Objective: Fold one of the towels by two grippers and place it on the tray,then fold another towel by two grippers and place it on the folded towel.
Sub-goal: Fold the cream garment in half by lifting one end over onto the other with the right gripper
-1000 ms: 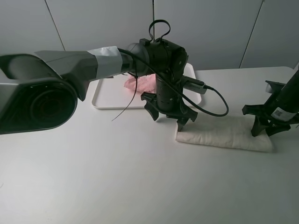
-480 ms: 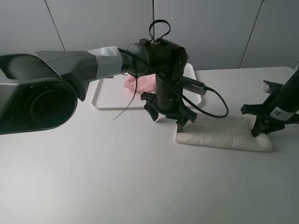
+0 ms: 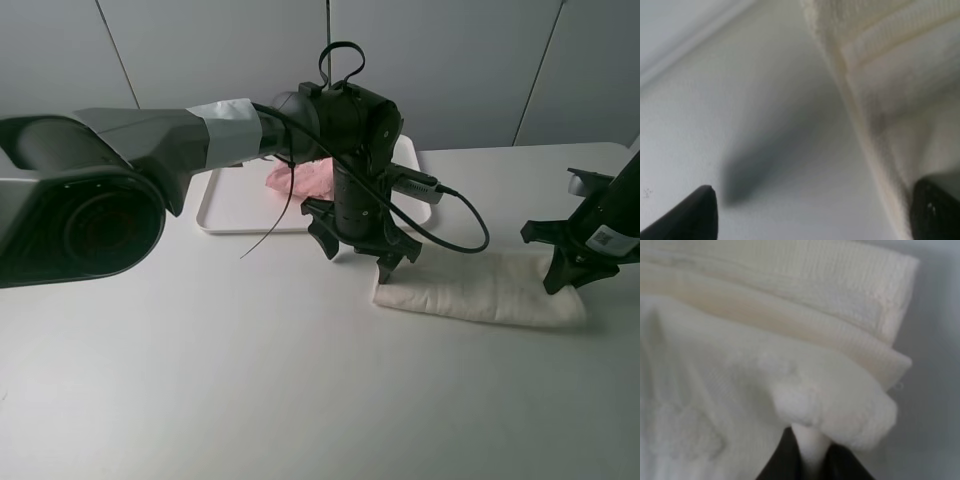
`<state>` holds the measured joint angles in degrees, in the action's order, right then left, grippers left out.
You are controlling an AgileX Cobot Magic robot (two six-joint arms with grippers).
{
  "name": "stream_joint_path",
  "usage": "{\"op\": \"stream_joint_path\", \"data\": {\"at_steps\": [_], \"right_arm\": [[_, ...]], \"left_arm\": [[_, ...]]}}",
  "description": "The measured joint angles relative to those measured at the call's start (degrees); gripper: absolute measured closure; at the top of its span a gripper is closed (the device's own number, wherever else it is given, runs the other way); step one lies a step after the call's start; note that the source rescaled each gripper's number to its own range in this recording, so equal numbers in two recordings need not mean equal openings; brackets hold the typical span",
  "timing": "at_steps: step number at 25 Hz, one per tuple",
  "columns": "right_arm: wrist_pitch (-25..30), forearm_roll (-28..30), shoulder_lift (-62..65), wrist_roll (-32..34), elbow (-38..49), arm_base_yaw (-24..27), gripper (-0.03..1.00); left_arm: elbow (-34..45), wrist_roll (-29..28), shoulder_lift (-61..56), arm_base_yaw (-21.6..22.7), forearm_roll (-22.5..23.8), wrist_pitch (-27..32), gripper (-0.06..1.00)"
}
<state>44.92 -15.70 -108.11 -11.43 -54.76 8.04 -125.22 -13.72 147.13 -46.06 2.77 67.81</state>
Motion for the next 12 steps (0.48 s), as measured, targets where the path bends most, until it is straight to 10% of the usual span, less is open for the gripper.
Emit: {"op": "stream_joint_path", "data": {"at_steps": [12], "right_arm": [[6.1,-24.2,5.8,-10.0,0.1,0.0,0.92]], "left_arm": [[0.0,0.1,0.0,0.0,0.0,0.1,-0.04]]}}
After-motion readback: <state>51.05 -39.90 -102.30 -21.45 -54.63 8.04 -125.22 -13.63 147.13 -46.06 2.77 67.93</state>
